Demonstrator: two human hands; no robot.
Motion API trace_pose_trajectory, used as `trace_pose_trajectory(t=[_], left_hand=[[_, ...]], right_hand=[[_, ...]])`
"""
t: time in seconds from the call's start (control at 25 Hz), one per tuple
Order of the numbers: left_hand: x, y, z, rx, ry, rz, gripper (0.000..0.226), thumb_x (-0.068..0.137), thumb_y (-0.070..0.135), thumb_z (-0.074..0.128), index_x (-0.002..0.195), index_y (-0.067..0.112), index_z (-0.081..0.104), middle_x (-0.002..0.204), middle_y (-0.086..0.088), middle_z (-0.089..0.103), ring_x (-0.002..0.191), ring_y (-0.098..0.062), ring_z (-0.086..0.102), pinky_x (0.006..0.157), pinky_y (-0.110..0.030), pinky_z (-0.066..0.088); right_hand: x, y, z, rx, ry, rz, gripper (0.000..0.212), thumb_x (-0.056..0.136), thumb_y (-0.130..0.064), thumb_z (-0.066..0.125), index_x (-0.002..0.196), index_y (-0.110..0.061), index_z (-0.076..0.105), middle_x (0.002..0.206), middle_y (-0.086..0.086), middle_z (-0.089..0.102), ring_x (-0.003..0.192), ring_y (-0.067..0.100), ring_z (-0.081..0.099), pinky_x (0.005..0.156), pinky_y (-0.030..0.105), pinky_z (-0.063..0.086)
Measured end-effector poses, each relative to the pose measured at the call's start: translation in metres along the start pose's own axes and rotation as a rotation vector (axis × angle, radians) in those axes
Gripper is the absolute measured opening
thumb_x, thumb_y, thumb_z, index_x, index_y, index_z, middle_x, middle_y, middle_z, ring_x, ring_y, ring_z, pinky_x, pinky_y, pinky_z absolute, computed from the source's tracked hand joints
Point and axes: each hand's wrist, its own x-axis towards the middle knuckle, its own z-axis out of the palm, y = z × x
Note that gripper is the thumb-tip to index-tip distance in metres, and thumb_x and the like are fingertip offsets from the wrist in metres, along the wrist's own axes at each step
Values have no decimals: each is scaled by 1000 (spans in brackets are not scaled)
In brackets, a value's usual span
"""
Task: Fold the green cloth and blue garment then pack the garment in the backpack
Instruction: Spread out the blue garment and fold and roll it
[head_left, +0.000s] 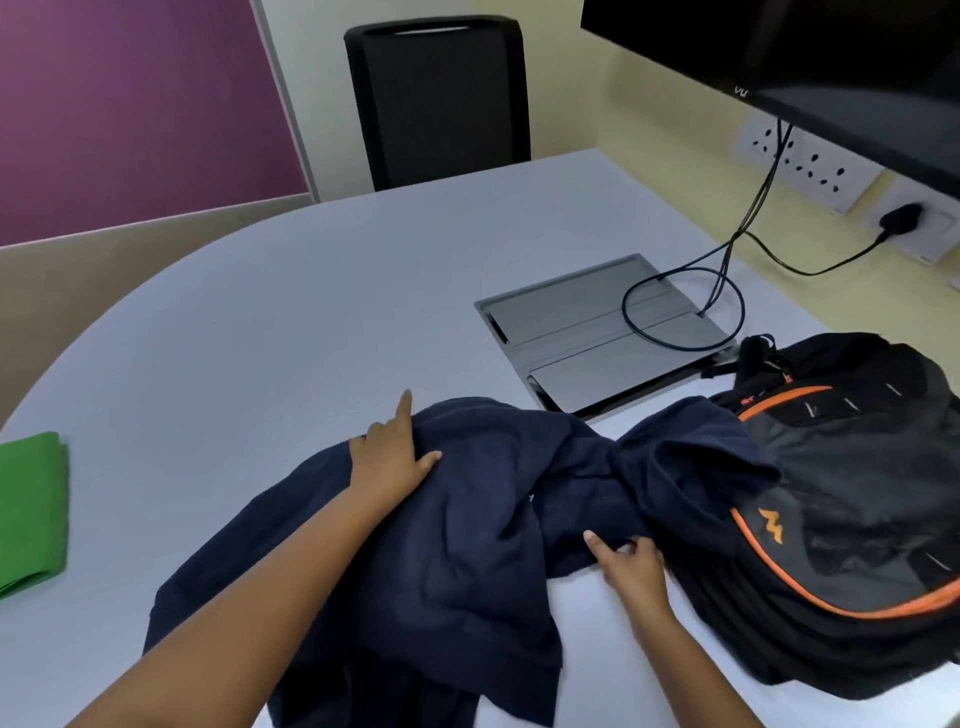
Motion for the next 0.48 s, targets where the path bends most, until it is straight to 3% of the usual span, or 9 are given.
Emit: trace_pose_trajectory(t=[0.08,0.16,0.28,0.48], left_hand=[[5,-8,2,7,-68,26,47,92,35,49,135,19,38,119,-3,61,112,-27,54,90,-41,37],[-4,-15,-1,-106,10,99,20,95,24,43,109,23,57,108,-1,64,102,-25,58,80,-36,40],[-21,-27,-29,-354,289,105,21,94,17,44,104,19,63,106,-4,64,98,-26,58,84,-35,44],[-75,-85,-102,-512,619,25,20,92,8,47,104,11,63,102,-12,60,94,-28,56,84,-34,41]], right_hand=[[-5,-13,6,255,-20,-46,33,81,-17,71,105,-4,52,115,11,58,104,26,57,84,28,45],[-17,-34,6,412,-24,-133,15,85,-3,62,87,-11,50,99,8,61,90,21,58,71,18,47],[-22,-71,-14,430,56,-403,27,85,7,53,77,-18,45,82,5,53,80,15,50,62,11,44],[-57,-166,-99,378,297,-896,21,67,-12,55,72,-28,41,72,-14,43,63,-8,39,65,12,34]])
